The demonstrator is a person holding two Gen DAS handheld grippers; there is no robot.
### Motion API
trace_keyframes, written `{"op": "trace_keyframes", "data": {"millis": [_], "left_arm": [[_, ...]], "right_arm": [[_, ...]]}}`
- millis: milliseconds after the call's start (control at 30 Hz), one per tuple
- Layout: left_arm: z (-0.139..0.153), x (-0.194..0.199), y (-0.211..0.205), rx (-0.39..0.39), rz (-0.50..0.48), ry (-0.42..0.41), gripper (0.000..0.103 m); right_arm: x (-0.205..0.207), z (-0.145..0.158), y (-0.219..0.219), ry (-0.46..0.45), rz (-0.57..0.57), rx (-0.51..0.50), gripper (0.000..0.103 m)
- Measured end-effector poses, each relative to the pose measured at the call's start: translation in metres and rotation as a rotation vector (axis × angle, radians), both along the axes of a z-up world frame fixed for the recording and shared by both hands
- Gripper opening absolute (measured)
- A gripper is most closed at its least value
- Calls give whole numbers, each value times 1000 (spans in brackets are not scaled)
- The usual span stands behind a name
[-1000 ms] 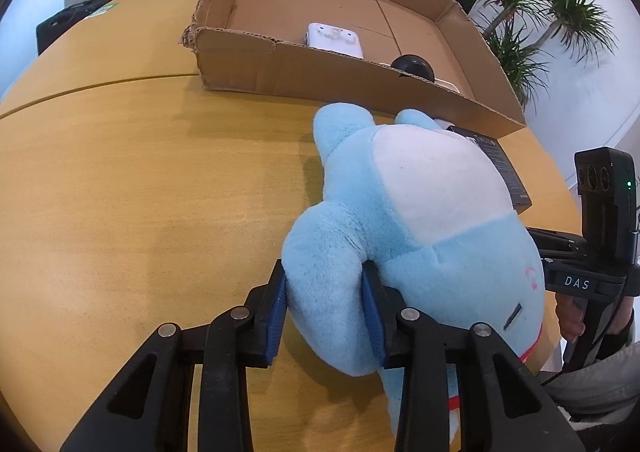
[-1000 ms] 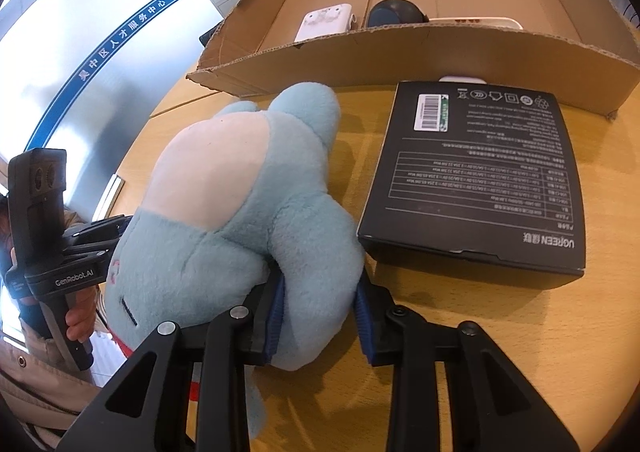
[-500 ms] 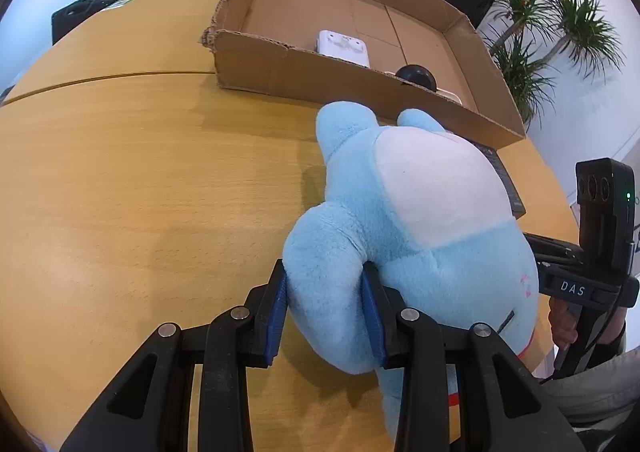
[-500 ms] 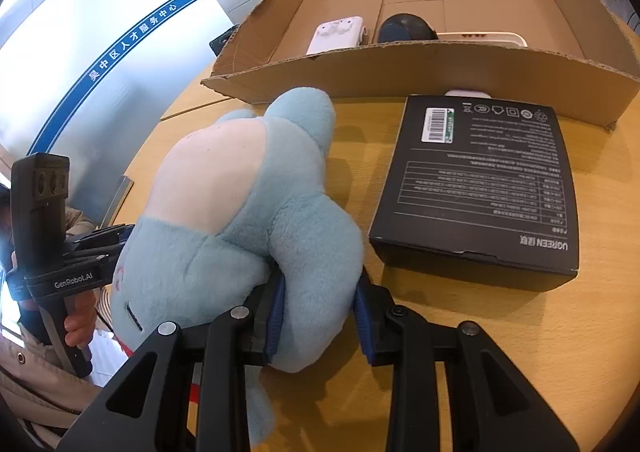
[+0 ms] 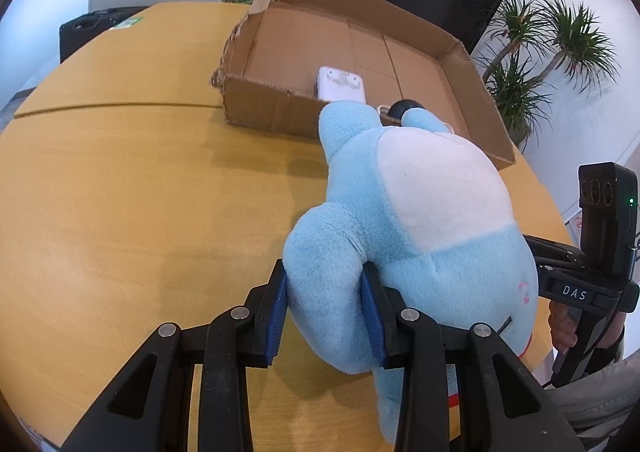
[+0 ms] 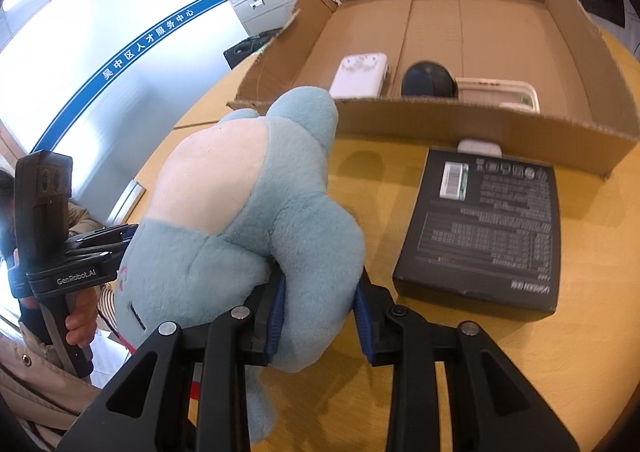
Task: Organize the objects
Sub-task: 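Lift the plush toy with both grippers and carry it into the box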
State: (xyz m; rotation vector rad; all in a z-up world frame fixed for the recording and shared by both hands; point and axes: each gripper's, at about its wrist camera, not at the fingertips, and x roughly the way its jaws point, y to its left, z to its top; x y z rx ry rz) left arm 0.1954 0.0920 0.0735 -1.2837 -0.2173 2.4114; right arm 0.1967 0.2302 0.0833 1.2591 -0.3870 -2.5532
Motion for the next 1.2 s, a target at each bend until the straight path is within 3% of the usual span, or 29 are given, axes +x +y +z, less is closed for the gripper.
{"op": "trace_keyframes", "data": {"millis": [500, 1200], "left_arm": [[27, -18, 11, -15, -16, 65, 33], [70, -77, 33, -32, -53, 151, 32]], "right_arm": [[-10, 23, 10, 61, -20, 24, 28], [-45, 60, 28, 139, -81, 103, 28]]}}
